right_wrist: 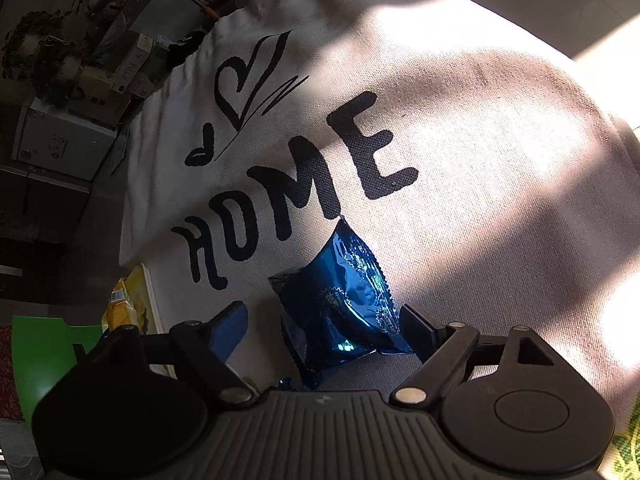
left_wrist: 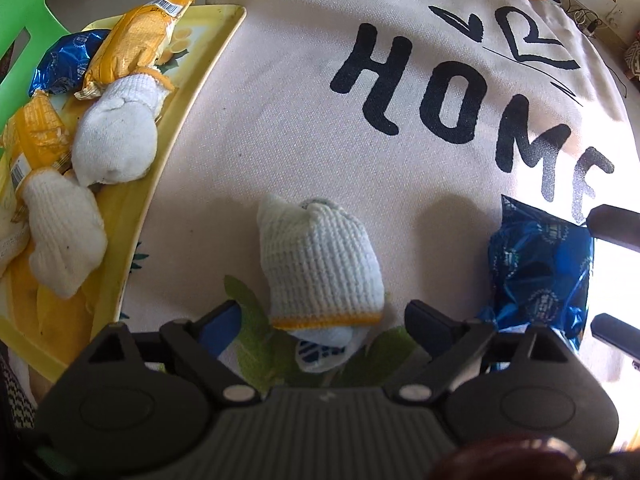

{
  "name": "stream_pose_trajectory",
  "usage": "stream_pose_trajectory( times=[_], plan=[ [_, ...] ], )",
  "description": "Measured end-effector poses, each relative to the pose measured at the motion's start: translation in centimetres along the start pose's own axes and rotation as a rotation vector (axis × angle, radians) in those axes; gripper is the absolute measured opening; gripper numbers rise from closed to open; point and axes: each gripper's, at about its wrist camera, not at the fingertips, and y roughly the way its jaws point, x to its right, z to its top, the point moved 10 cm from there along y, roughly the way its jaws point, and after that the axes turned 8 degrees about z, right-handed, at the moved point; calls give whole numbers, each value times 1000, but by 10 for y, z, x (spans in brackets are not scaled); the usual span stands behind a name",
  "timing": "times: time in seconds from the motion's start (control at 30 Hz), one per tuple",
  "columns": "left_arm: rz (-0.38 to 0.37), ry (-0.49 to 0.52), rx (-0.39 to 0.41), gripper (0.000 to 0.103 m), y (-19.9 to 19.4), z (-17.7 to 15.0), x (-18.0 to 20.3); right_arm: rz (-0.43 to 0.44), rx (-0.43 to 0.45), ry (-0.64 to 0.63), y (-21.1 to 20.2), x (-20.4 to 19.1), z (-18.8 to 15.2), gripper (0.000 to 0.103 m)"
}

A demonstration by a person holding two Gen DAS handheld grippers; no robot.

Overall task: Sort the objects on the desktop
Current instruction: 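Lift the glove with the left gripper while right lowers over the blue bag, then close the right gripper on the blue foil bag while left holds the glove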

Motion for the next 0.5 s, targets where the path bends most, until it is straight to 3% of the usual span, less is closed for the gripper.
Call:
stream_pose_trajectory(
  times=[0.1, 0.5],
  plan=[
    [9, 25, 9, 102, 3, 2, 2, -14, -10, -26, 4, -3, -2, 87],
    [41, 42, 44, 103, 5, 10, 8, -97, -48, -137, 21, -7, -12, 87]
  ],
)
